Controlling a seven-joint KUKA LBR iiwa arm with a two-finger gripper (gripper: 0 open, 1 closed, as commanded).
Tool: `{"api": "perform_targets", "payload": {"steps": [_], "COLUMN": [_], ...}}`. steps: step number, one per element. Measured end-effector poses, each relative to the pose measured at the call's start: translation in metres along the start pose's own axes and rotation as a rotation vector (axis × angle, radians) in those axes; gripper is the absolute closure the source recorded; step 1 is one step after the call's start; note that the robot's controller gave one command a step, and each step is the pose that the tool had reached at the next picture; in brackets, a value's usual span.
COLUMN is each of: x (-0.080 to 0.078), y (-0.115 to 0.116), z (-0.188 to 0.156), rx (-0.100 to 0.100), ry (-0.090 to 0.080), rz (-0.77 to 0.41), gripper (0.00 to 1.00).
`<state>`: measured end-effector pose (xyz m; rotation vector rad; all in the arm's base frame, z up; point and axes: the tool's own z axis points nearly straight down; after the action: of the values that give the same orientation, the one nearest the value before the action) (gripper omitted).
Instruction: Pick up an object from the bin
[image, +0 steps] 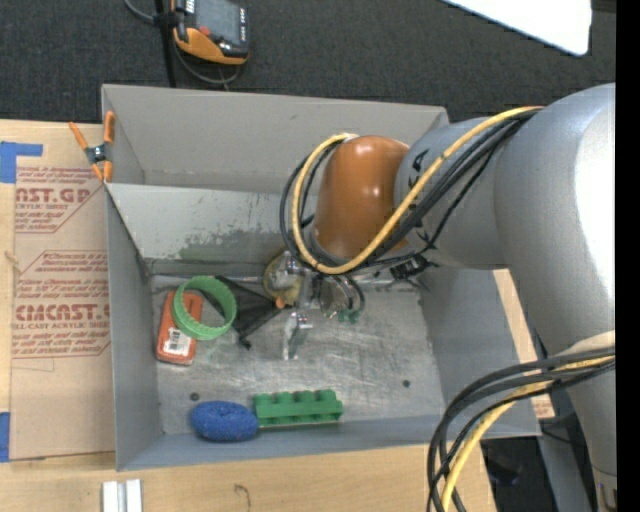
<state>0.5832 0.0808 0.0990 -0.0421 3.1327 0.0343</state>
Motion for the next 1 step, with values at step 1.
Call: {"api": "perform_targets", "payload": {"steps": [1], "x": [0.0045], "y": [-0.0033], "z": [-0.0027], "rx": [0.004], "ry": [-0.009], "rz": [0.001], "gripper": [0.00]}}
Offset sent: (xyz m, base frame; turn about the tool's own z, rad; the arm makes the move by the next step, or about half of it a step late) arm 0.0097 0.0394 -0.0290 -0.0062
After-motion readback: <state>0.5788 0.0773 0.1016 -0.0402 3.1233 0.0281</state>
